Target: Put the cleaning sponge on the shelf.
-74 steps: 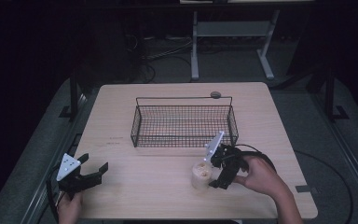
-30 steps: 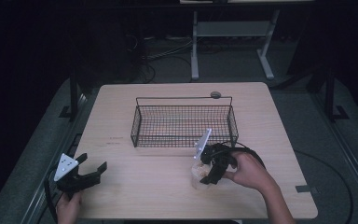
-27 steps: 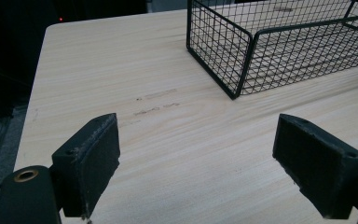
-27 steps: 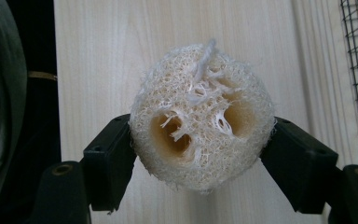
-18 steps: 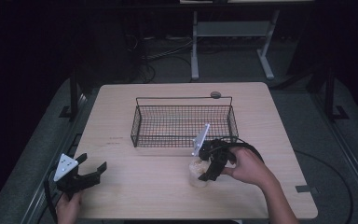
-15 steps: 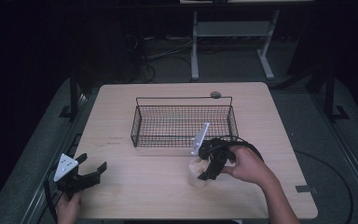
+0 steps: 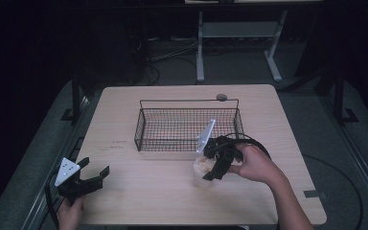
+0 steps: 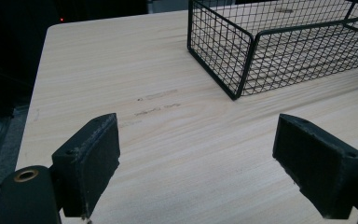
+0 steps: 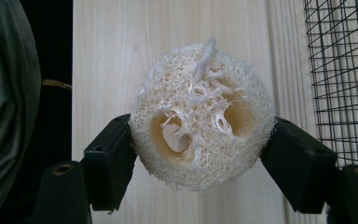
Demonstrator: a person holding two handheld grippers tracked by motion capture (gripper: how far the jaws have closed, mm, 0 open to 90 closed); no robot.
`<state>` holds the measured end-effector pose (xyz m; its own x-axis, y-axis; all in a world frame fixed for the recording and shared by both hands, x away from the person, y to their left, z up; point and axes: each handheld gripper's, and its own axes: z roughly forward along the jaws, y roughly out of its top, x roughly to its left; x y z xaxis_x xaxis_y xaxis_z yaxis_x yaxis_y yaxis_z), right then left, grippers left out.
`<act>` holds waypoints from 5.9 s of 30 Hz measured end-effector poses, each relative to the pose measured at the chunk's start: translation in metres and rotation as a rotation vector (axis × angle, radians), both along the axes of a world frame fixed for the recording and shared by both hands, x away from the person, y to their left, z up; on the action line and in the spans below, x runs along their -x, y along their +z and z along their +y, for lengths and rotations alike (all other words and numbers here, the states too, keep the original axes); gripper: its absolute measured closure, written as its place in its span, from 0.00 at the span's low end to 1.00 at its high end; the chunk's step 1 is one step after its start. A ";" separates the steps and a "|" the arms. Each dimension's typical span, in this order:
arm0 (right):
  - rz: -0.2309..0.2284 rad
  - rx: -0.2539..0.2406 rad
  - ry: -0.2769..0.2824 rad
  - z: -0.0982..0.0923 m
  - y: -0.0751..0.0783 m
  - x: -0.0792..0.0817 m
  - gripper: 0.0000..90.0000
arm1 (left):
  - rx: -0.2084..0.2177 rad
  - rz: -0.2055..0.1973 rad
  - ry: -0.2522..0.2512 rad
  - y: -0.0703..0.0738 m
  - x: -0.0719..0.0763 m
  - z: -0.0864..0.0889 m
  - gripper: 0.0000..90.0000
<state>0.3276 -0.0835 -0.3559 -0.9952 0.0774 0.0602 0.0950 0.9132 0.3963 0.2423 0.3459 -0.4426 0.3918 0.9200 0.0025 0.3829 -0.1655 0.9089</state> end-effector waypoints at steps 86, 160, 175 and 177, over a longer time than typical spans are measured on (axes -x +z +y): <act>-0.031 -0.044 -0.201 -0.026 0.050 -0.113 0.31 | -0.008 0.009 -0.010 -0.001 -0.002 -0.002 0.15; 0.036 0.000 -0.289 -0.025 -0.031 -0.151 0.31 | -0.001 0.007 -0.013 -0.001 -0.002 -0.001 0.15; 0.041 0.021 -0.279 -0.021 -0.036 -0.153 0.29 | 0.001 0.007 -0.009 -0.001 -0.001 0.000 0.15; 0.046 0.021 -0.280 -0.021 -0.035 -0.152 0.29 | -0.001 0.007 -0.009 0.000 -0.001 0.000 0.15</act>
<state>0.4798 -0.1047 -0.3911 -0.9311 0.3507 0.1000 0.3622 0.8570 0.3666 0.2435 0.3457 -0.4431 0.4004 0.9164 0.0007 0.3874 -0.1699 0.9061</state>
